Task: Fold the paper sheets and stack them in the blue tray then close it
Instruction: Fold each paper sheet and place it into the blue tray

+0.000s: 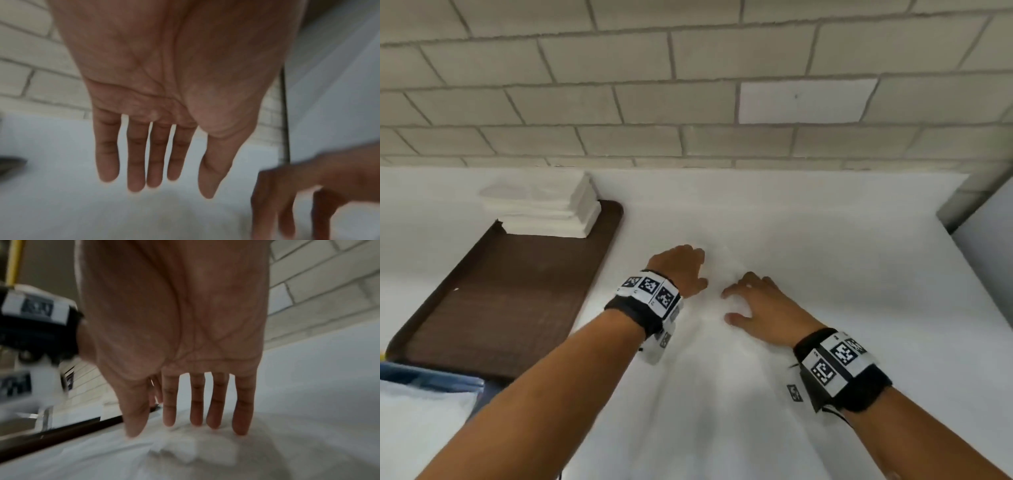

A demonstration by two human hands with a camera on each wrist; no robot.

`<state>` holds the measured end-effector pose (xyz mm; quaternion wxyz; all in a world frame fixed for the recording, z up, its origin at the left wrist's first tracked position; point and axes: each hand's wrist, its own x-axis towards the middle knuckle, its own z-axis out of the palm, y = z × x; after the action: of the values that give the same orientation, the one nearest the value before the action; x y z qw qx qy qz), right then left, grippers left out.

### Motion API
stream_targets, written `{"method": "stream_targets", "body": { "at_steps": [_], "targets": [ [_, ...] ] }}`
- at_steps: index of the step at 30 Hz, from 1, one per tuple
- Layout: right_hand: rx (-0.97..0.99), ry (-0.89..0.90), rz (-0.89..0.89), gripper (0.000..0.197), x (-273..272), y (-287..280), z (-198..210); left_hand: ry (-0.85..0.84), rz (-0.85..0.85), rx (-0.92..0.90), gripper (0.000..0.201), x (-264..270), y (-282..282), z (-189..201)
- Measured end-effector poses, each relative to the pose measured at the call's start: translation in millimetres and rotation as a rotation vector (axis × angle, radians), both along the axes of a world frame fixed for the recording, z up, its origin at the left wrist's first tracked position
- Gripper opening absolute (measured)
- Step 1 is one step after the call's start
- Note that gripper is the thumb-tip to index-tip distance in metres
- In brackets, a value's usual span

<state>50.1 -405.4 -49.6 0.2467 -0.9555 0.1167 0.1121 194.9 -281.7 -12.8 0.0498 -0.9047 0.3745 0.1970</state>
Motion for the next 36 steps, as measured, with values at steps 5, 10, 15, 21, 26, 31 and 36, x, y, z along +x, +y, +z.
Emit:
{"method": "stream_targets", "body": {
  "at_steps": [5,10,15,21,26,31,36],
  "targets": [
    [-0.197,0.139,-0.220,0.057,6.4,-25.1,-3.3,-0.010,0.050,-0.014,0.052,3.1,-20.6,-30.0],
    [-0.079,0.186,-0.228,0.052,12.6,-39.9,1.4,-0.045,0.090,-0.142,0.030,-3.8,-23.1,-25.7],
    [0.052,0.044,-0.334,0.040,5.2,-56.9,10.1,0.111,0.351,-0.455,0.014,8.4,-6.4,2.5],
    [-0.216,0.044,-0.310,0.037,-10.8,-69.9,21.3,0.527,0.928,-0.996,0.016,13.7,24.2,16.6],
    [-0.265,-0.097,-0.437,0.035,-28.1,-68.8,43.9,0.812,0.991,-1.192,0.026,-13.5,28.6,8.9],
    [-0.383,-0.492,-0.200,0.020,-33.8,4.3,54.7,1.057,0.871,-1.249,0.042,-58.8,-2.2,18.5],
    [-0.283,-0.413,-0.173,0.052,-40.0,28.0,40.1,1.106,0.730,-1.181,0.050,-75.6,-9.2,23.7]
  ]
}}
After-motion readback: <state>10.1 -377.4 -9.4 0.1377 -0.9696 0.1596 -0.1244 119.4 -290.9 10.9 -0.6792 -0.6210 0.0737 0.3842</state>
